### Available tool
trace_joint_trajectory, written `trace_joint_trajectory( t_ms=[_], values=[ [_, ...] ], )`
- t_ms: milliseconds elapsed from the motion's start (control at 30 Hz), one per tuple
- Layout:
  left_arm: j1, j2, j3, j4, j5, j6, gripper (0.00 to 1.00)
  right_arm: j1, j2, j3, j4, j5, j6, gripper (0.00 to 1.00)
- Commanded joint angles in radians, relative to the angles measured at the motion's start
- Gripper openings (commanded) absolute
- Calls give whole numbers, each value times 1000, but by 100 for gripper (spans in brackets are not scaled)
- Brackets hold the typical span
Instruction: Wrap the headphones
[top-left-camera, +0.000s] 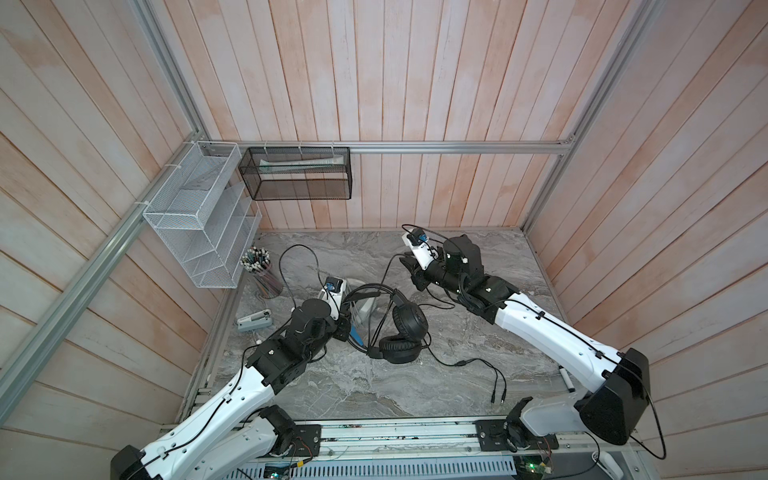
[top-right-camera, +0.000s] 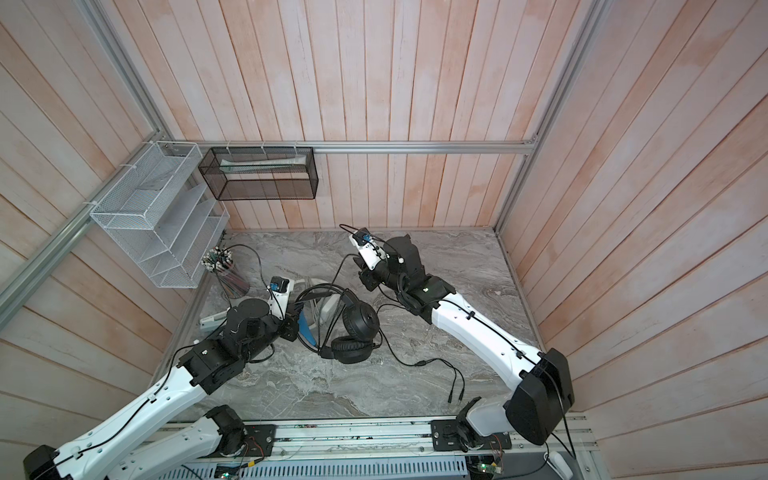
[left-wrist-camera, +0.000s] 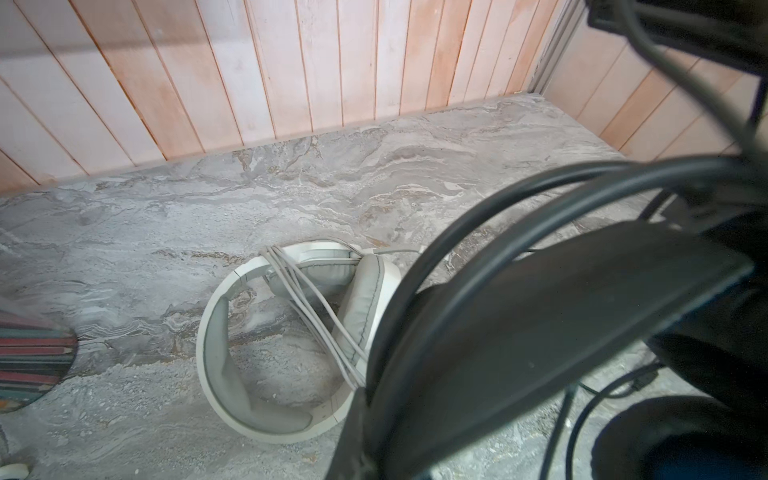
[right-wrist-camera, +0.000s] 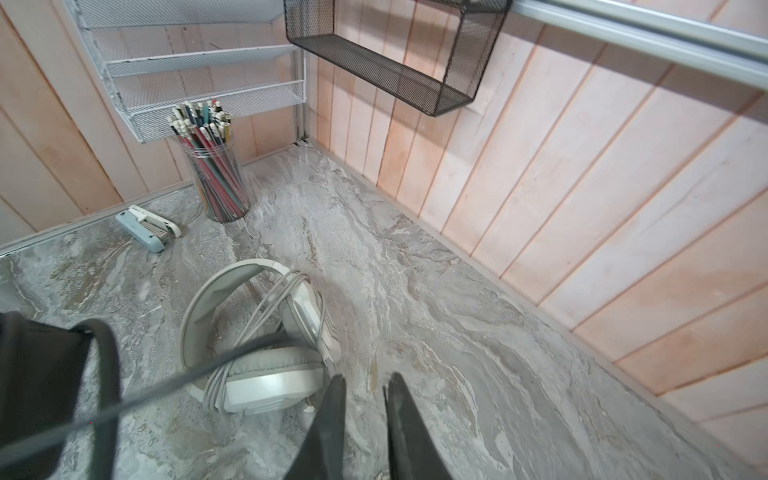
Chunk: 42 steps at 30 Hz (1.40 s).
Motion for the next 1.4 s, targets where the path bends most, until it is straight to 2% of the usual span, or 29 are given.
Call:
trace_joint_trajectory(
  t_ms=[0, 333, 533, 667, 767, 900, 1100, 1233, 1267, 1367],
  values=[
    [-4, -29, 16, 55, 38, -23, 0, -4, -22, -37, 68, 18, 34, 22],
    [-4, -29, 174, -94, 63, -80, 0, -5, -87, -174, 162, 20, 93, 28],
    [-2, -73, 246, -152, 99, -148, 0, -12, -64, -241, 218, 69, 135, 8],
    [-3, -90, 290, -167, 138, -196, 0, -22, -42, -277, 280, 61, 189, 5],
    [-2, -98, 322, -169, 145, -242, 0, -22, -8, -301, 324, -15, 226, 5],
    [-2, -97, 365, -163, 159, -308, 0, -23, -5, -367, 423, -116, 277, 10],
    [-2, -84, 417, -166, 172, -408, 0, -20, -26, -437, 509, -194, 308, 28],
    [-2, -65, 443, -170, 187, -468, 0, -20, -26, -469, 540, -216, 319, 36],
    [-2, -60, 453, -174, 184, -478, 0, -20, -26, -477, 539, -215, 320, 42],
    [-2, -51, 491, -204, 149, -508, 0, -20, -26, -501, 582, -217, 322, 47]
  ],
)
